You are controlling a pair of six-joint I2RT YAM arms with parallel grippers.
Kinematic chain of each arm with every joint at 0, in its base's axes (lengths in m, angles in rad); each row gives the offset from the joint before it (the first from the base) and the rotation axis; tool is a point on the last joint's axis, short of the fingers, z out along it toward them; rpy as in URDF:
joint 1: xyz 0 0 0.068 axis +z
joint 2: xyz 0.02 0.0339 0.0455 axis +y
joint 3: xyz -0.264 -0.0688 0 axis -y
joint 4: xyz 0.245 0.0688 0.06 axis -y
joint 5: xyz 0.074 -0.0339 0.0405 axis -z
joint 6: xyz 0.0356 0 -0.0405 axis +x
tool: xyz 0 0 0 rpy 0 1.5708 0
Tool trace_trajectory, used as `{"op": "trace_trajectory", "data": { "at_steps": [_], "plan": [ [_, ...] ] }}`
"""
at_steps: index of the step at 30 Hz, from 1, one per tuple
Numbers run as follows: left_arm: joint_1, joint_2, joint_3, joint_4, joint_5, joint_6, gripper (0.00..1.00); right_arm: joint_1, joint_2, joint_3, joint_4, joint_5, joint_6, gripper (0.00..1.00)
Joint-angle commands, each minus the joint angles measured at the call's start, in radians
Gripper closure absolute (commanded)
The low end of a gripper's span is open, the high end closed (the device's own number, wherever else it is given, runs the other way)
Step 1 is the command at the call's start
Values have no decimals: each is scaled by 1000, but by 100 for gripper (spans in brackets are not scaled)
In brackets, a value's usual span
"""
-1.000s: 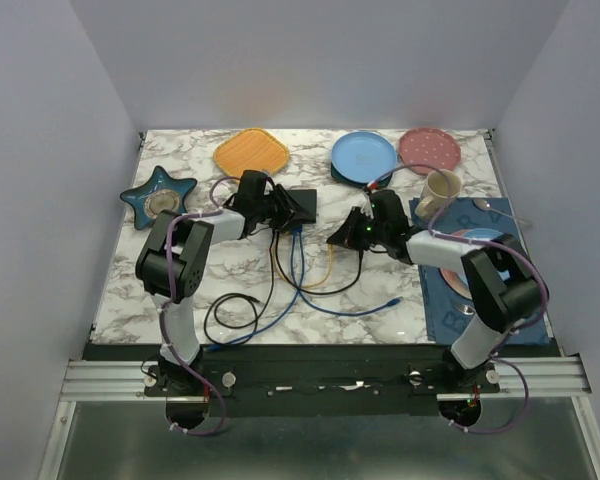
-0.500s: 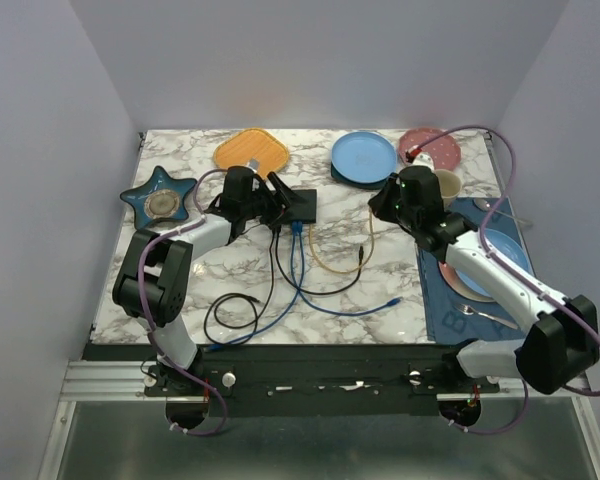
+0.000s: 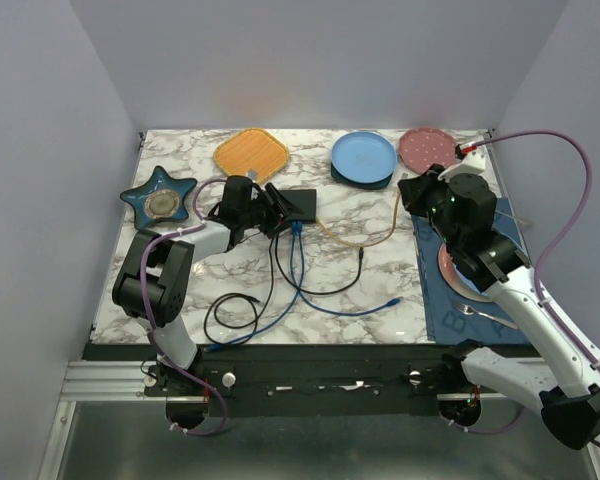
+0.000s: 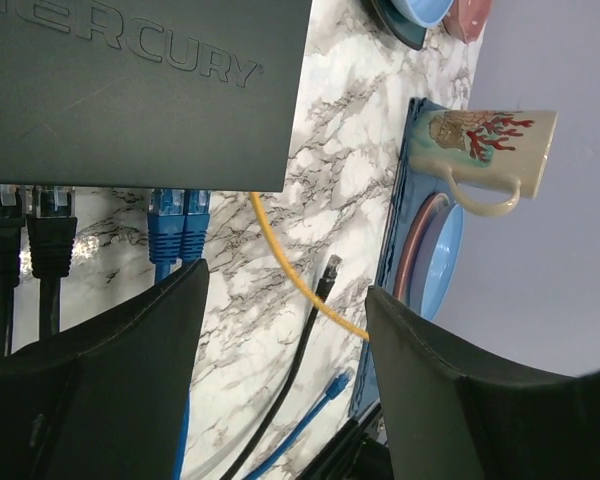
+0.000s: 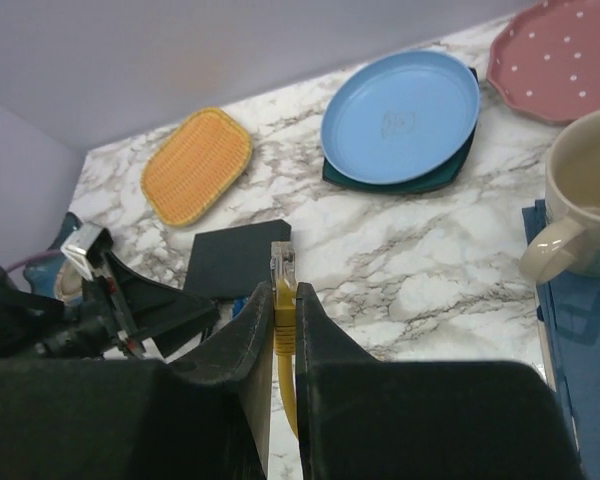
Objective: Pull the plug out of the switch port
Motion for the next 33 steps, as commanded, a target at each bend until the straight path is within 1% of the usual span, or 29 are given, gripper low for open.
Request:
{"op": "trace_trajectory", "data": {
  "at_steps": [1,3,5,7,8,9,11,12,13,14,15,16,17,18,19,21,22,23,24,27,30,31,33],
  "plan": [
    [-2,-31,-40,80,29,-26,26,5,-40,55,10,3,-33,99],
    [-13,-66,-55,81,0,-8,21,5,-36,52,8,-2,-35,99],
    [-31,-129,-92,133,-68,18,1,5,-16,45,-4,-20,-39,99],
    [-66,-178,-109,158,-147,51,1,5,4,22,-5,-52,-18,99],
    [-82,-215,-115,167,-163,77,1,5,10,14,-5,-60,-7,99],
    [-95,-234,-114,167,-178,145,1,4,23,11,-4,-75,2,99],
    [-157,-278,-106,167,-221,225,1,5,36,19,-7,-118,25,99],
    [-183,-292,-103,170,-227,321,1,5,46,25,-10,-137,33,99],
    [-207,-303,-102,179,-231,372,1,4,61,35,-18,-170,50,99],
    [-267,-323,-95,182,-235,440,1,5,73,72,-48,-187,59,99],
    [-295,-332,-94,182,-252,497,1,5,84,89,-67,-202,70,99],
    [-325,-337,-98,189,-287,604,1,5,101,107,-82,-232,86,99],
    [-380,-334,-106,193,-337,640,1,5,104,118,-102,-250,96,99],
    [-395,-330,-109,198,-397,663,1,5,106,135,-110,-261,103,99],
    [-405,-324,-117,236,-404,690,1,4,106,141,-116,-281,116,99],
    [-442,-340,-186,325,-421,701,1,5,103,157,-134,-289,120,99],
    [-460,-350,-216,448,-431,706,1,5,99,158,-139,-290,125,99],
    [-477,-366,-273,510,-438,721,1,5,96,160,-148,-319,125,99],
    [-511,-369,-287,549,-464,727,1,5,95,160,-150,-325,128,99],
    [-539,-350,-272,572,-482,737,1,3,93,149,-153,-345,136,99],
    [-563,-340,-272,636,-461,738,1,4,89,129,-156,-356,140,99],
    [-582,-340,-276,682,-458,744,1,5,89,123,-156,-358,142,99],
    [-605,-327,-267,696,-447,773,1,5,87,112,-157,-368,145,99]
  ]
}}
